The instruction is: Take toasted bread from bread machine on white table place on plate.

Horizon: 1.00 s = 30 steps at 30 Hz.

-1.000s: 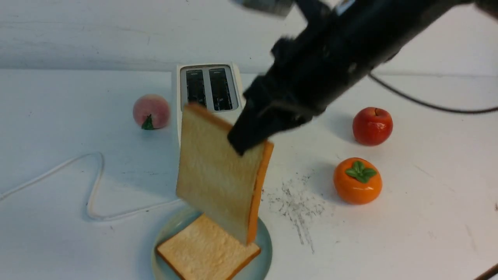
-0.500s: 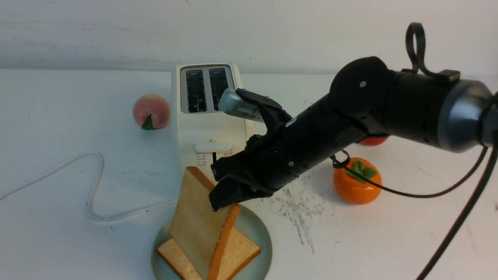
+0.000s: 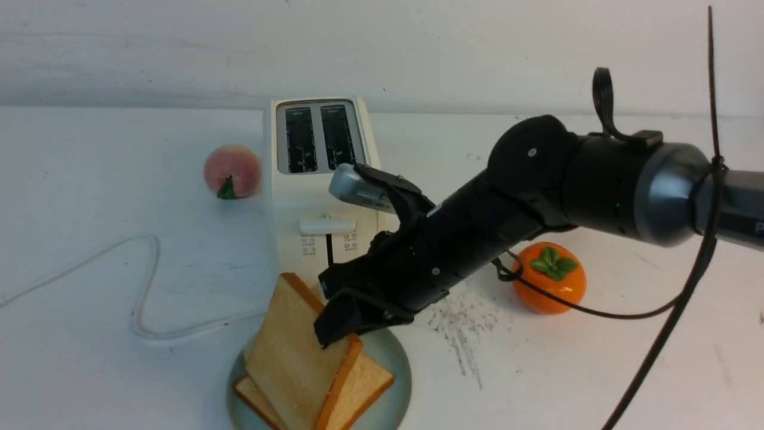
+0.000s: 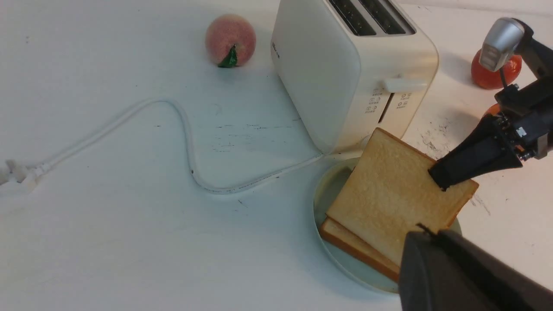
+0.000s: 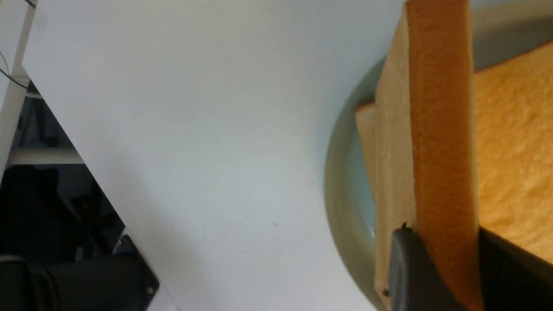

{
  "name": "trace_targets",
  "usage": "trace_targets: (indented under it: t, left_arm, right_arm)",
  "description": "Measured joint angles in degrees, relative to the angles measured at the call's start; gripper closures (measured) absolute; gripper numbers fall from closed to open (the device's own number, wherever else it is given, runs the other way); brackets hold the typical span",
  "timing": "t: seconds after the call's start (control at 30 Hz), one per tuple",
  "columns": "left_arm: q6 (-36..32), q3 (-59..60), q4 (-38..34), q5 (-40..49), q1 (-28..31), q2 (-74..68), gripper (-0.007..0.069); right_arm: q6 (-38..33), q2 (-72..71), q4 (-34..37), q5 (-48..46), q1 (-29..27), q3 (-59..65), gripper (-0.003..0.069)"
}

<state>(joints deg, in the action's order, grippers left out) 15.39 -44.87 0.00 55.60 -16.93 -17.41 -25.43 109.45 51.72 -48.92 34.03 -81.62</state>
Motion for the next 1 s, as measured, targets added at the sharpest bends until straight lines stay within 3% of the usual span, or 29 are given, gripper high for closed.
trace_targets:
  t: [0.2,0.57,0.63,0.73,0.8,0.87,1.0]
  left_arm:
    - [0.0,0.0,0.7,0.6,0.0,0.0,0.0638]
    - [0.0,0.0,0.9,0.5,0.0,0.0,0.0638]
    - [0.0,0.0,0.9,0.5,0.0,0.0,0.0638]
    - [0.0,0.0,1.0,0.4,0.0,0.0,0.0638]
    - [0.0,0.0,1.1,0.2,0.0,0.0,0.0638]
    - [0.0,0.0,1.3,-0.5,0.0,0.0,0.0638]
    - [0.0,0.0,1.3,-1.9,0.0,0.0,0.0638]
  right_arm:
    - [-2.7,0.3,-8.9,-2.5,0.0,-0.6,0.0341]
    - [0.5,-0.4,-25.9,-11.3,0.0,-8.0,0.0323]
    - [4.2,-1.2,-30.6,-14.6,0.0,-10.7,0.0344]
    - [13.4,-4.9,-41.2,-20.1,0.0,-15.2,0.0470]
    - [14.9,-7.2,-43.6,-20.6,0.0,-15.9,0.0535]
    - [17.4,-13.9,-47.9,-21.4,0.0,-16.1,0.0655]
    - [21.5,-24.6,-51.3,-21.9,0.0,-15.9,0.0676]
